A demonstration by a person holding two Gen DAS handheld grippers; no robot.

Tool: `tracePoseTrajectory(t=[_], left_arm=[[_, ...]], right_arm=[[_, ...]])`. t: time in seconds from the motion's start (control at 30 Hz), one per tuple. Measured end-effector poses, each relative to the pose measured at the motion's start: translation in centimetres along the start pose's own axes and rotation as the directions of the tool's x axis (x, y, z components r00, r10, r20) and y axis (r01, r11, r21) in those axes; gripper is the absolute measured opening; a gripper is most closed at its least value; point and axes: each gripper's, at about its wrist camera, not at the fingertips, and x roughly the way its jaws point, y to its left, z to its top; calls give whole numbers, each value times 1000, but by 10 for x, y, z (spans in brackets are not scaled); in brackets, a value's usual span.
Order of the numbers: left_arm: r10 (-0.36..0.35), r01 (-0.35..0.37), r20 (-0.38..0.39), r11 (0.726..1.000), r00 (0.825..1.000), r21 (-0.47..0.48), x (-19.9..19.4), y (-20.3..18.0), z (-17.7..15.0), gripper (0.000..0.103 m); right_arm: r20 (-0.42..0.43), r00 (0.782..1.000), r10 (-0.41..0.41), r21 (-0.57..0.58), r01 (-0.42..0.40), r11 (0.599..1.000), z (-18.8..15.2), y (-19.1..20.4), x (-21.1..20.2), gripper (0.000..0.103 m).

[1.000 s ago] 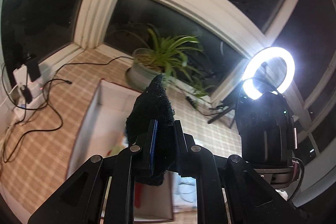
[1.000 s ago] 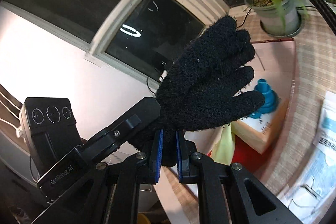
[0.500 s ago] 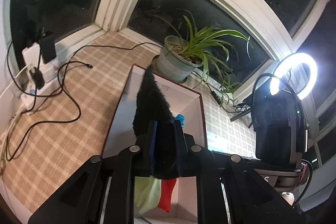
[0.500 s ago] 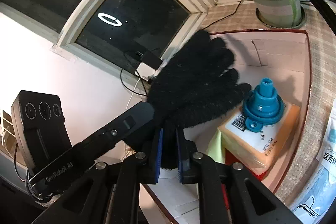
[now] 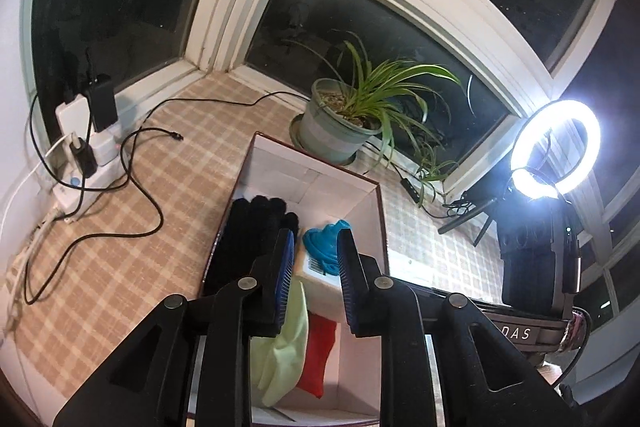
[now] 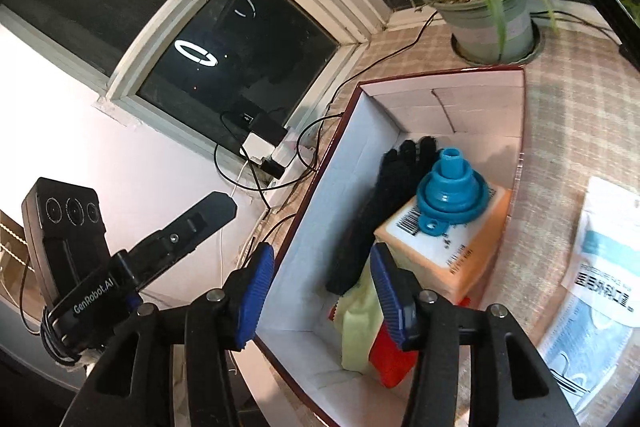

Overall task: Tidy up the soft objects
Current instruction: 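Open both tools to drop the black glove into the box, then move both tools back to the grey packet and white tissue pack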

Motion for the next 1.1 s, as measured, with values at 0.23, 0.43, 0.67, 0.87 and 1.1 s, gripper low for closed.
tracePoseTrajectory(t=[0.23, 0.43, 0.67, 0.87, 1.1], left_arm=[[-6, 6, 4, 1000, 1000, -2, -8, -13, -14, 39], [-18, 18, -13, 1000, 1000, 15, -7, -36, -34, 41], [-50, 52, -42, 998, 998, 45, 3, -78, -59, 47], [-82, 89, -79, 992, 993, 85, 20, -124, -84, 47], [-133, 153, -151, 979, 980, 132, 50, -187, -114, 47]], right_arm=[[55, 998, -23, -14, 24, 1000, -16, -6, -36, 50], [100, 992, -77, -14, 79, 997, -41, -26, -73, 50], [173, 973, -155, 14, 155, 988, -73, -61, -133, 50], [249, 935, -253, 55, 248, 967, -106, -102, -200, 62], [284, 853, -438, 69, 437, 897, -144, -157, -272, 68]])
